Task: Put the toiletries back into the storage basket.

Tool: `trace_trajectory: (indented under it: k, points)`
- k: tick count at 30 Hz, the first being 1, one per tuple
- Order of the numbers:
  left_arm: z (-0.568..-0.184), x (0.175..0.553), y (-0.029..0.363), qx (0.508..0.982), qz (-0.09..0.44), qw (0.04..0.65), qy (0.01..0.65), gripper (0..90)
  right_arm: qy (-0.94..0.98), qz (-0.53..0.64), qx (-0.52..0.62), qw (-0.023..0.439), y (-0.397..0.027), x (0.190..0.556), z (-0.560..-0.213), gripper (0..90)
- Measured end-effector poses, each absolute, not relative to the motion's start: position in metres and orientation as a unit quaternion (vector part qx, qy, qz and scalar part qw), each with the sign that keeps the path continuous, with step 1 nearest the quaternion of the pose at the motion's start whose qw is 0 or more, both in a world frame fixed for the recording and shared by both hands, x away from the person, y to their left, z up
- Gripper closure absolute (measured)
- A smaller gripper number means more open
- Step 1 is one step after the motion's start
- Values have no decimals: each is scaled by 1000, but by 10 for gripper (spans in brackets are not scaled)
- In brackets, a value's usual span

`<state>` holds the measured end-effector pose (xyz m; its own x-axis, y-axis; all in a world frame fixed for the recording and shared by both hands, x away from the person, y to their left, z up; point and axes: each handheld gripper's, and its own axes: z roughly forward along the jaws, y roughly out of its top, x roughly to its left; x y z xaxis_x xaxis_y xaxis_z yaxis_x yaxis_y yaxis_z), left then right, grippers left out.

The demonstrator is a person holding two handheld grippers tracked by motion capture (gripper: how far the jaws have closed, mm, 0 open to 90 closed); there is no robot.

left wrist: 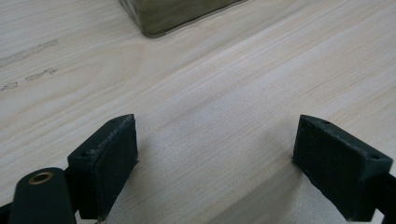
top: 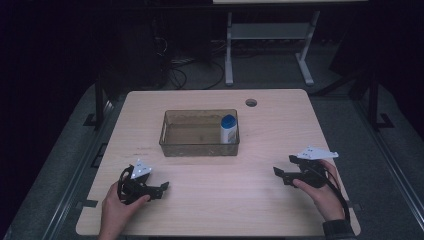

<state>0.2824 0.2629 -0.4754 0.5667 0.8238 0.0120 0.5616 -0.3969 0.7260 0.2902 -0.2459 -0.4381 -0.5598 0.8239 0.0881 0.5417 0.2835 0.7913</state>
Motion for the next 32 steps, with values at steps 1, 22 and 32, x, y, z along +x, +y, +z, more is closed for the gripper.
trace_trajectory:
  k: [1, 22, 32]
  points:
    - [-475, 282, 263, 814, 189, 347, 425, 126, 783, 408, 438, 172, -248, 288, -440, 230]
    - [-475, 282, 263, 814, 189, 347, 426, 126, 799, 340, 466, 171, -276, 258, -470, 231]
    - [-475, 282, 263, 814, 189, 347, 426, 126, 802, 334, 463, 176, -283, 251, -477, 191]
